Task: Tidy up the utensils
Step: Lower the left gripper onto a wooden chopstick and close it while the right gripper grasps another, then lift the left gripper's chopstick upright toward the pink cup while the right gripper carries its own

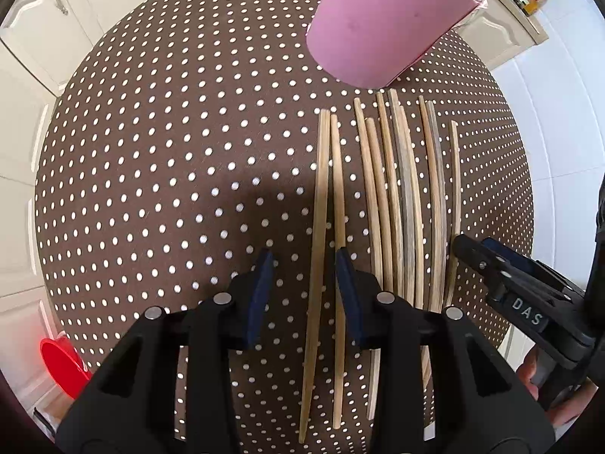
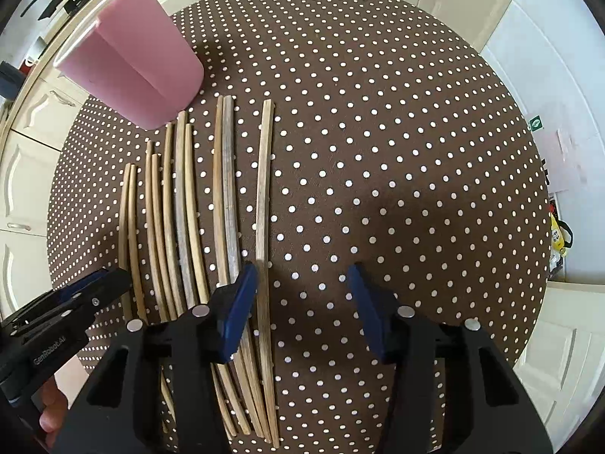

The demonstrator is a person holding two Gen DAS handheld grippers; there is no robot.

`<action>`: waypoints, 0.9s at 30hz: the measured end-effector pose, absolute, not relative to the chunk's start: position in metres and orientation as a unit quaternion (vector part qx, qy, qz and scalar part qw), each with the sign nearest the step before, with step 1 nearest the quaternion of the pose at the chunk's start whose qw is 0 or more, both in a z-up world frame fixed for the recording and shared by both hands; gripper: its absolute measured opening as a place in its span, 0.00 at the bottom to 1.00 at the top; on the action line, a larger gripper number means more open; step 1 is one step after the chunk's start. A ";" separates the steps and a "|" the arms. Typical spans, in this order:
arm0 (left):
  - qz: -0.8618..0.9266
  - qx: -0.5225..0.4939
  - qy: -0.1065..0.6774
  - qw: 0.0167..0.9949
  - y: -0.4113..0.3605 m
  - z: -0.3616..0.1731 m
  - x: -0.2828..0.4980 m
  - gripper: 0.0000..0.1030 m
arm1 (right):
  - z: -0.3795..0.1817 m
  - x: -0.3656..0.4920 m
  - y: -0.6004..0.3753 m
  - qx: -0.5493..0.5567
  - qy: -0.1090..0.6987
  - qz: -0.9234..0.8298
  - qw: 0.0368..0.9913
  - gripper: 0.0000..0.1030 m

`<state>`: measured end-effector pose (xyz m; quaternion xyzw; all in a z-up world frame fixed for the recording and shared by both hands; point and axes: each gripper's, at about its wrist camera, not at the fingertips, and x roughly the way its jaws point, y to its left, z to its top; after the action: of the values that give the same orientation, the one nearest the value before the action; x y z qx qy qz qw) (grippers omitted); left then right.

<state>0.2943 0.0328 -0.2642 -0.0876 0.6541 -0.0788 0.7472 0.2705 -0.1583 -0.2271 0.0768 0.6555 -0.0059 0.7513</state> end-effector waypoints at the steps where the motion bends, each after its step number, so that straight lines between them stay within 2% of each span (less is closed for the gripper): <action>1: -0.077 -0.083 0.652 0.750 0.030 -0.265 0.295 0.34 | -0.227 0.271 -0.157 0.072 0.654 -0.005 0.753 0.47; 11: -0.051 -0.072 0.646 0.758 0.006 -0.274 0.317 0.34 | -0.242 0.293 -0.124 0.011 0.659 -0.020 0.751 0.45; 12: -0.050 -0.071 0.646 0.758 0.002 -0.276 0.323 0.32 | -0.242 0.295 -0.122 0.012 0.659 -0.020 0.752 0.44; 13: -0.048 -0.066 0.644 0.761 -0.001 -0.278 0.329 0.24 | -0.237 0.293 -0.118 0.010 0.658 -0.019 0.753 0.38; 14: -0.040 -0.055 0.646 0.760 -0.004 -0.282 0.334 0.07 | -0.236 0.294 -0.116 0.009 0.656 -0.017 0.755 0.29; 15: -0.042 -0.057 0.644 0.762 0.000 -0.282 0.334 0.07 | -0.237 0.294 -0.114 0.009 0.654 -0.017 0.756 0.24; 17: -0.047 -0.081 0.645 0.758 0.004 -0.284 0.339 0.07 | -0.235 0.296 -0.116 0.019 0.652 -0.020 0.758 0.09; 18: -0.049 -0.091 0.645 0.757 0.005 -0.285 0.340 0.06 | -0.235 0.299 -0.116 0.024 0.651 -0.020 0.759 0.06; 27: -0.046 -0.100 0.636 0.764 0.016 -0.279 0.340 0.06 | -0.231 0.302 -0.142 0.069 0.640 -0.020 0.765 0.05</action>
<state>0.3399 0.0159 -0.2791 -0.0996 0.6362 -0.0459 0.7637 0.3021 -0.1422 -0.2309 0.0688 0.6401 -0.0198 0.7649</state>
